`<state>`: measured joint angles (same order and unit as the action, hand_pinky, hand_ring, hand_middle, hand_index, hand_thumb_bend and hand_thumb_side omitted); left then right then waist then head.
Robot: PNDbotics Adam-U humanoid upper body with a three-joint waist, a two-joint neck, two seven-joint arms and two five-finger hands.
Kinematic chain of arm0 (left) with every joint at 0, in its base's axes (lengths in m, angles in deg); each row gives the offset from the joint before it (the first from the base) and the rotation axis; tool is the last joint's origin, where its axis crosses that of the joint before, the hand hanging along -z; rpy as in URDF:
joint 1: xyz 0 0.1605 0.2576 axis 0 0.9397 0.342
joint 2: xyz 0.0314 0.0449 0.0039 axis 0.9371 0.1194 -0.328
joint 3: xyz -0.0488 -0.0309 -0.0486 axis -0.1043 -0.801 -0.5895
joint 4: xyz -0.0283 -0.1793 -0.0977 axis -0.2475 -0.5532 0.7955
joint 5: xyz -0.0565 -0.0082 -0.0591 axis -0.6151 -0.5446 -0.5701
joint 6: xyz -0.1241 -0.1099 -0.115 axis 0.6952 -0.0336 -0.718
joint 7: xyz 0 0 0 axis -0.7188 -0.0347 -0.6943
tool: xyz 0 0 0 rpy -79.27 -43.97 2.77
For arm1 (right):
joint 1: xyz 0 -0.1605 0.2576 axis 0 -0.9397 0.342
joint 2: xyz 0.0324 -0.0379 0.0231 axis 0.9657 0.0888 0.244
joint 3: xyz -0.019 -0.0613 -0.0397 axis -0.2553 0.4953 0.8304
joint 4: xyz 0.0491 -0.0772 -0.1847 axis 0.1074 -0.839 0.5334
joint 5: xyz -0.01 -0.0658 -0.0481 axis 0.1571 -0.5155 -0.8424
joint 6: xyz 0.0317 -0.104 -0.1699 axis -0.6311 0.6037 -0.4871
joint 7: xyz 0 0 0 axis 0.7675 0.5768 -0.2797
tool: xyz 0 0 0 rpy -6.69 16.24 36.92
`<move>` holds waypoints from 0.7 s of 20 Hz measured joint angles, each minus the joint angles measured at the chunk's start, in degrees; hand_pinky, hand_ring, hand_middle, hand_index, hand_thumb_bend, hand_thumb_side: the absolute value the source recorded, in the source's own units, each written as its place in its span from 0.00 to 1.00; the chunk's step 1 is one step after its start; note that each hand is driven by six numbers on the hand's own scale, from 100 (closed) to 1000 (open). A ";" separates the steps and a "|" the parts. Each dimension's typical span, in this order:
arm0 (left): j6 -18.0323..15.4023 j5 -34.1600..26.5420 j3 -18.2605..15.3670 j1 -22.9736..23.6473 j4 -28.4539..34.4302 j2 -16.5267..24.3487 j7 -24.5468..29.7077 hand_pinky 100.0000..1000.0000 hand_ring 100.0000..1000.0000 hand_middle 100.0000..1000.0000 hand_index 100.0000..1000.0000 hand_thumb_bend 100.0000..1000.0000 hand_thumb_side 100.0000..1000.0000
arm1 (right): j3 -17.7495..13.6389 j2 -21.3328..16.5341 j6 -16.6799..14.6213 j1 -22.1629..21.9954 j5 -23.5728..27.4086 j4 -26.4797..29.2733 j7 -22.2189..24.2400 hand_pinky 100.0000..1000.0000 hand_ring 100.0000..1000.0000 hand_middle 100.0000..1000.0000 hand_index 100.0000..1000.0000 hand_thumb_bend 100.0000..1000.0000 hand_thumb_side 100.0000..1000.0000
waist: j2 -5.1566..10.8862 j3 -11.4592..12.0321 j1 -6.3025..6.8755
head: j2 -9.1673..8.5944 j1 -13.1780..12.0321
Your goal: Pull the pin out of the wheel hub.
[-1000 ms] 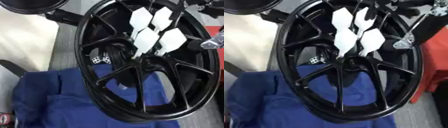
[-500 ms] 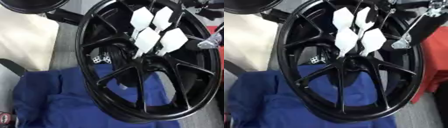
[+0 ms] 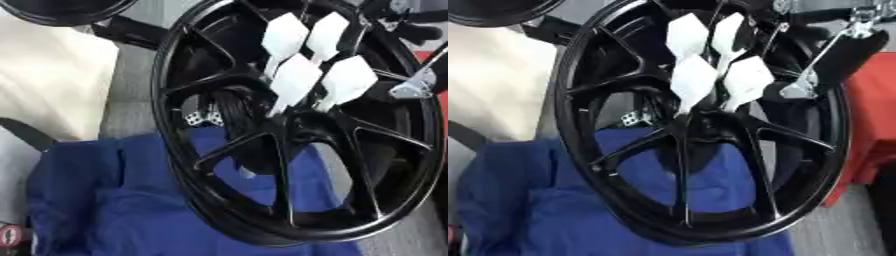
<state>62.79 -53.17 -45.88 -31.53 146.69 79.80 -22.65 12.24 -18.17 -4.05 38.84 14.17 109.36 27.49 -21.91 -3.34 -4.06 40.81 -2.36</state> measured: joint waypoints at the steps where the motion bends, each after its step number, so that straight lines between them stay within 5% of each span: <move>1: -0.03 0.00 0.00 0.00 0.00 0.00 0.03 0.75 0.70 0.66 0.71 0.51 0.51 | 0.10 0.01 -0.02 -0.01 -0.11 -0.18 -0.02 0.19 0.06 0.65 0.76 0.32 0.10 | 0.00 0.03 0.04 | -0.08 0.01; 14: -0.05 0.00 0.00 -0.04 0.00 -0.45 0.06 0.75 0.70 0.66 0.70 0.51 0.51 | 0.52 0.56 0.27 -0.84 -0.58 -1.82 -0.41 0.18 0.06 0.65 0.76 0.31 0.11 | -0.22 0.18 0.08 | -0.19 0.18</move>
<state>62.74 -53.17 -45.88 -31.56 146.69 79.35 -22.59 12.76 -17.62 -3.77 38.00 13.59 107.54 27.07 -22.13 -3.16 -3.98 40.63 -2.18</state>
